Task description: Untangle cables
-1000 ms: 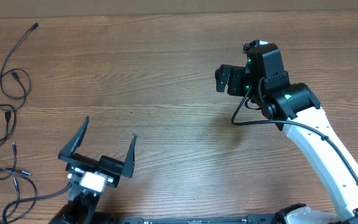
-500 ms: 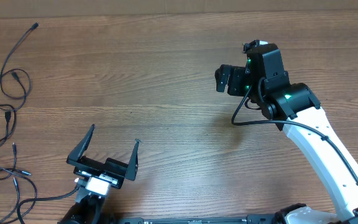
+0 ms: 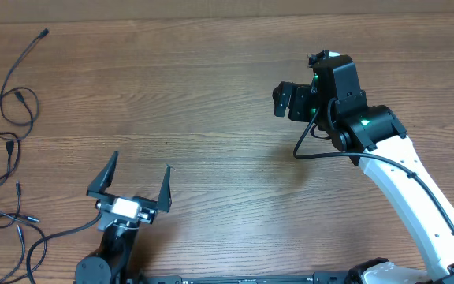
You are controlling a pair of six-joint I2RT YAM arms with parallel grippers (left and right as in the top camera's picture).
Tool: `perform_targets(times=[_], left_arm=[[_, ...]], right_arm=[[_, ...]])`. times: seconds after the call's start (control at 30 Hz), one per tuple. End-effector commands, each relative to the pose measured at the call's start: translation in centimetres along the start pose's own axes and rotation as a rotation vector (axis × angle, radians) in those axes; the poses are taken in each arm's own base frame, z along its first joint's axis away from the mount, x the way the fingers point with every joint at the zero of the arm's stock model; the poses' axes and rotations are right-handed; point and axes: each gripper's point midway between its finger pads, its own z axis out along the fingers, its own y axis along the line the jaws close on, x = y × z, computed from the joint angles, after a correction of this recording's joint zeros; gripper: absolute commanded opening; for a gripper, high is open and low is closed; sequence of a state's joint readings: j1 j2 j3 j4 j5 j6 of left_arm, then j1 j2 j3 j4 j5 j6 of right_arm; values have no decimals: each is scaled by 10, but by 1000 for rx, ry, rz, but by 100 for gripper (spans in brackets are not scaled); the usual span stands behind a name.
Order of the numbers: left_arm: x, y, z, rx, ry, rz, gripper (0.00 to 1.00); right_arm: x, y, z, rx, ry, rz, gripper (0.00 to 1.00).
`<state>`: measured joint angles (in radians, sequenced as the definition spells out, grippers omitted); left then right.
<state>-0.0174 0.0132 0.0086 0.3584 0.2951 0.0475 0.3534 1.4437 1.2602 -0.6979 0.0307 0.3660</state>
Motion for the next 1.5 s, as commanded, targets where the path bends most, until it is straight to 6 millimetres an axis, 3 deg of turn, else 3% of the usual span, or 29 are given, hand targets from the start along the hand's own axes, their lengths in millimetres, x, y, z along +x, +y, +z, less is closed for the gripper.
perform_targets(times=[0.0, 0.17, 0.37, 0.67, 1.47], left_arm=[[14, 4, -1, -23, 54, 2, 99], [29, 7, -3, -32, 116, -12, 100], [62, 10, -9, -63, 249, -48, 100], [101, 26, -25, -198, 411, -160, 100], [104, 33, -28, -253, 416, -194, 100]], right_arm=[[-13, 3, -13, -10, -48, -1, 100], [-13, 3, -13, -10, -48, -1, 100], [-13, 3, -13, -10, -48, -1, 100], [-13, 3, -13, -10, -48, -1, 100], [-13, 3, -13, -10, -48, -1, 100]])
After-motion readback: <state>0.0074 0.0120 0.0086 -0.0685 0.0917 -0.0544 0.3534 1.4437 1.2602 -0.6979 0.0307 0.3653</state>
